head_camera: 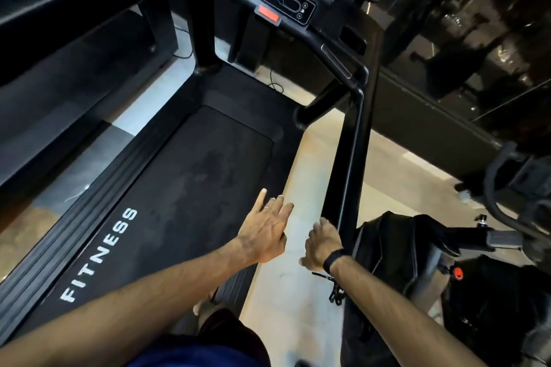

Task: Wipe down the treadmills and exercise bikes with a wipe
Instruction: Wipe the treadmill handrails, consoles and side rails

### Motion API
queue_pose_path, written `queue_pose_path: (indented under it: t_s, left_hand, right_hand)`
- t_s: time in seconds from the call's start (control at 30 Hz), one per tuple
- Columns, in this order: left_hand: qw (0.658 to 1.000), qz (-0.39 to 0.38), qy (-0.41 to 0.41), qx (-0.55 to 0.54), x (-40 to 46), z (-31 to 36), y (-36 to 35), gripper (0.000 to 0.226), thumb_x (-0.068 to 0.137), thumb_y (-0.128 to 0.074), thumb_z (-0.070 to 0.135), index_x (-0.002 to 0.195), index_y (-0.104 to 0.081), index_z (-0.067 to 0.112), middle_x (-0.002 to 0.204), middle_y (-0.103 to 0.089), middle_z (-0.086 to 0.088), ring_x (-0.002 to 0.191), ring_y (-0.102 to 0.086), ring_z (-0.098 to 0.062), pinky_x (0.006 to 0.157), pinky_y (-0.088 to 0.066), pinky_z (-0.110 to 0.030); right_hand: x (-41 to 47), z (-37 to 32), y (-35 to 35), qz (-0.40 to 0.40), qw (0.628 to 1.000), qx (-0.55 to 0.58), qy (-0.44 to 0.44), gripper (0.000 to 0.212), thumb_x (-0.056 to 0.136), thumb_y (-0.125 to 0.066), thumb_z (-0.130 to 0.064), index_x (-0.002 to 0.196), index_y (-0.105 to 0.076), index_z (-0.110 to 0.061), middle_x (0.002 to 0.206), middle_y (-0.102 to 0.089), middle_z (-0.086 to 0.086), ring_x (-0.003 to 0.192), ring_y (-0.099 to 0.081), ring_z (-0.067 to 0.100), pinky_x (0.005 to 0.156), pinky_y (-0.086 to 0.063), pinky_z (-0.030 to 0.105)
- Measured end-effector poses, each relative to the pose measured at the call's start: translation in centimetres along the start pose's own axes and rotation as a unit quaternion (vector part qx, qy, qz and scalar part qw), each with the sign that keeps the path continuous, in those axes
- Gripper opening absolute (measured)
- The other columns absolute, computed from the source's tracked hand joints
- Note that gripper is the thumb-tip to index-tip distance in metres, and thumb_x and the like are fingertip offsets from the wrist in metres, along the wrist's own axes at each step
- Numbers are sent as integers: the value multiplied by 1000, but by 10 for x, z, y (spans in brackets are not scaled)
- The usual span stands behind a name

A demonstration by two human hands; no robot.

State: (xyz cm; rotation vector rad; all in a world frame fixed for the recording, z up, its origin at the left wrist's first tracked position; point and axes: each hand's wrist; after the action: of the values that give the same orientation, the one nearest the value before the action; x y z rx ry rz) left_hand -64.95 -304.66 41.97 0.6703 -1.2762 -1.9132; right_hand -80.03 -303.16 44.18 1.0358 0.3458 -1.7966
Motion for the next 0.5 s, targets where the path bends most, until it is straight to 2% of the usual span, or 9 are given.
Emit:
queue_pose_path:
  t_s: [0.1,0.2,0.37,0.43,0.5]
  left_hand:
    - [1000,-21,-21,-6,-19,-3,-7,63,88,-52,25,146,-33,8,139,-47,-17,128,-49,-28,112,30,-40]
    - [999,-31,-37,0,-31,-9,-17,59,90,-53,31,142,-37,11,128,-53,-12,119,-55,-25,110,33,-39]
    - [999,-21,-36,17,-46,-17,-9,60,88,-49,25,143,-34,10,128,-51,-12,117,-56,-25,115,26,-41]
    - [999,-16,-27,24,-53,-23,-2,62,87,-48,23,145,-33,9,132,-50,-14,118,-55,-25,116,23,-42]
    - [999,0,-19,25,-59,-31,3,62,86,-48,22,145,-33,8,133,-49,-14,119,-54,-26,115,23,-42]
  right_hand:
    - [-22,-21,-16,62,996,-65,8,51,107,-29,-44,145,-48,-16,144,-50,11,136,-38,33,113,-24,45]
    - [-37,-29,-42,112,985,-133,9,41,104,-42,-38,138,-53,-18,135,-52,13,134,-37,37,117,-21,48]
    - [-44,-18,-73,161,985,-44,33,18,93,-60,-21,105,-72,-14,111,-66,9,131,-40,36,120,-11,49]
    - [-44,-14,-75,206,978,-15,39,9,87,-66,-16,88,-74,-14,90,-67,3,115,-53,29,118,-13,45]
    - [-50,-9,-63,240,968,57,49,8,75,-66,-12,71,-70,-18,73,-63,-2,89,-61,22,108,-33,37]
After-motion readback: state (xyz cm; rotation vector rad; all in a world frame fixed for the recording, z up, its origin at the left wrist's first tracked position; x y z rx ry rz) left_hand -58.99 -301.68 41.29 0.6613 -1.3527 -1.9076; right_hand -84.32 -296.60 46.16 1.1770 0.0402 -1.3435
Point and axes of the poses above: each hand's wrist, its own x-axis towards the middle knuckle, its own y-axis out of the back of the hand, z = x × y
